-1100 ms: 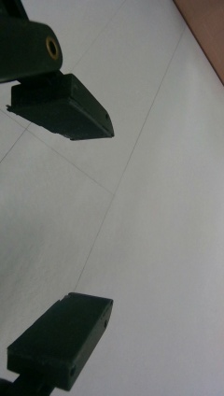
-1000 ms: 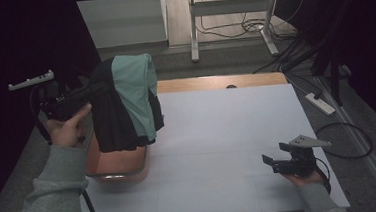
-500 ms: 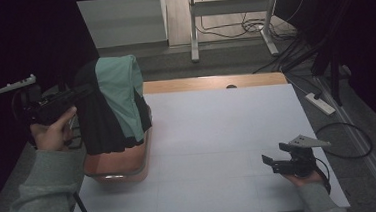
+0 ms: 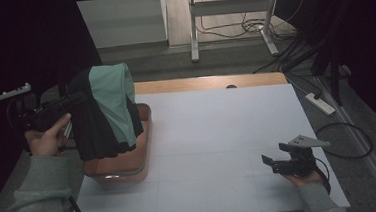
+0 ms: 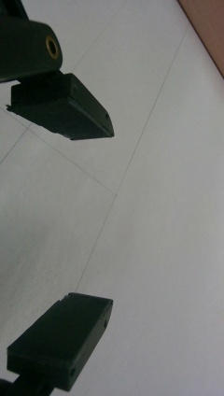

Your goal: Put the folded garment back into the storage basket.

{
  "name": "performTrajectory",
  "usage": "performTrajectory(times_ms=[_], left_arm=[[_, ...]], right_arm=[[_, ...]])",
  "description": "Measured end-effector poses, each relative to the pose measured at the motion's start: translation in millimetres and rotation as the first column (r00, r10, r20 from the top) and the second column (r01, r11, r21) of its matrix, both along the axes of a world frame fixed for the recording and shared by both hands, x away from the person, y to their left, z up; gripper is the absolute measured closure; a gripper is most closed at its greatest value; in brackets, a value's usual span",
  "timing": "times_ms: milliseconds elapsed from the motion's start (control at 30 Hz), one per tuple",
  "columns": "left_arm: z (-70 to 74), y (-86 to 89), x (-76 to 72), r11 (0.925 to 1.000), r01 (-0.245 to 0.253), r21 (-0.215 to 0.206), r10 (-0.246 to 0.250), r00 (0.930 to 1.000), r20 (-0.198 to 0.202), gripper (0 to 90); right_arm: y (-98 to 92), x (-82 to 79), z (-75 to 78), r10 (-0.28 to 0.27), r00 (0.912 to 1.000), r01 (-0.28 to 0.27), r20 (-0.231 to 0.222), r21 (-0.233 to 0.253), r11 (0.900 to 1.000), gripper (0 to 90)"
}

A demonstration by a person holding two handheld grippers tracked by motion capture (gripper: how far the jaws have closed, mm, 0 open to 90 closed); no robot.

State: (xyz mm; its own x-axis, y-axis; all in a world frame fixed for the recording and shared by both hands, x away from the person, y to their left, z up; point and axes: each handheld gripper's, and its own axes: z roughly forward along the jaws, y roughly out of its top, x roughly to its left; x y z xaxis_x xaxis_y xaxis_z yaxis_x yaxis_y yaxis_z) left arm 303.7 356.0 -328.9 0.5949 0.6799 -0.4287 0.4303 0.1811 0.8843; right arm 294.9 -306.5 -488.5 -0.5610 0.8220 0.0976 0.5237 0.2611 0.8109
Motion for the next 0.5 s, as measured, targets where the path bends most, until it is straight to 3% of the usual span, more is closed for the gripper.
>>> performTrajectory(times_ms=[233,500], left_arm=[[-15.5,0.4,5.5,0.9998,-0.002,0.019,0.003,0.9992,-0.039,76.3],[-47.1,-2.3,13.9,0.9990,-0.006,0.045,0.011,0.9943,-0.106,76.3]], right_arm=[[0.3,0.1,-0.1,0.002,1.0000,-0.002,-0.001,-0.003,1.000,15.5],[0.0,0.3,-0.4,0.000,1.0000,0.000,-0.002,-0.003,1.000,15.5]])
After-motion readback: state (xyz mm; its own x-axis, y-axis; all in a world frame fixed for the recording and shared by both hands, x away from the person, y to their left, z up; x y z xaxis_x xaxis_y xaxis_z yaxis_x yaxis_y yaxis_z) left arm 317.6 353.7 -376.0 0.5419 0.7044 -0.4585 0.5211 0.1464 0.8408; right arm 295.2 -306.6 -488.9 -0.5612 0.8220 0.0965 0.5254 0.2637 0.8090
